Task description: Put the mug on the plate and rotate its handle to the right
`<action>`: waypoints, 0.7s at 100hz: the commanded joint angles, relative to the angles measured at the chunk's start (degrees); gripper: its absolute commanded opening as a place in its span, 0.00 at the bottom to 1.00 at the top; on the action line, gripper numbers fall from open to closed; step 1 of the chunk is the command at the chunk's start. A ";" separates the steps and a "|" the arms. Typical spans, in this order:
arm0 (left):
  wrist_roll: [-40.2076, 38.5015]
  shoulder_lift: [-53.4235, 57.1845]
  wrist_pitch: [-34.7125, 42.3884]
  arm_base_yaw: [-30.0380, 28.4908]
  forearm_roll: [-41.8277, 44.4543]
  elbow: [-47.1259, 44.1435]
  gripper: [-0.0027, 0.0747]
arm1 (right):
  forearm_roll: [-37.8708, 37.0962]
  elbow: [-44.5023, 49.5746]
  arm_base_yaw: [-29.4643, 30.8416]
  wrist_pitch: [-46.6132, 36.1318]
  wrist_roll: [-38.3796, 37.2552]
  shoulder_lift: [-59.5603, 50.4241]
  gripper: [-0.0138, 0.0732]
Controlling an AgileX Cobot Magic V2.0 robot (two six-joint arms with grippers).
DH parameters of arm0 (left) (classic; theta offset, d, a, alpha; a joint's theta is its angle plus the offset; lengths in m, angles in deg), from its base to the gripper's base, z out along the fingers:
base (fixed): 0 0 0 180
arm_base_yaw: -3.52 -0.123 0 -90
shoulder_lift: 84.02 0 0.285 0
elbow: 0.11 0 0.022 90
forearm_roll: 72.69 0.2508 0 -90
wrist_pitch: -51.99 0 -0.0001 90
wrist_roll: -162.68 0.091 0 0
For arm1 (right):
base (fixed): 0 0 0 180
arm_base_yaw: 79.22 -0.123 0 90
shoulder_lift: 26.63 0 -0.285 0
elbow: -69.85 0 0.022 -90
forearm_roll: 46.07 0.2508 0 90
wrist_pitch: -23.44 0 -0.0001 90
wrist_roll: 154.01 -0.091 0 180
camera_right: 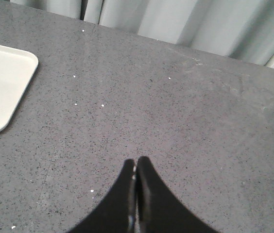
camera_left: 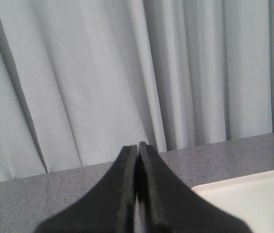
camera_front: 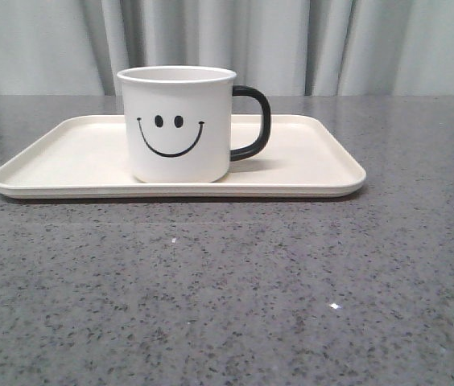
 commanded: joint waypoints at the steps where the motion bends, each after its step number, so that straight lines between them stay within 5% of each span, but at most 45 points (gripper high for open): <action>1: -0.57 4.01 10.15 -0.87 -2.30 -4.47 0.01 | -0.16 -0.92 0.23 -3.79 -0.08 0.79 0.03; 46: -0.57 15.31 10.96 -1.23 -2.96 -18.96 0.01 | -0.16 -0.92 0.23 -3.79 -0.08 0.79 0.03; 70: -0.21 18.13 7.73 -1.23 -2.16 -19.02 0.01 | -0.16 -0.92 0.23 -3.79 -0.08 0.79 0.03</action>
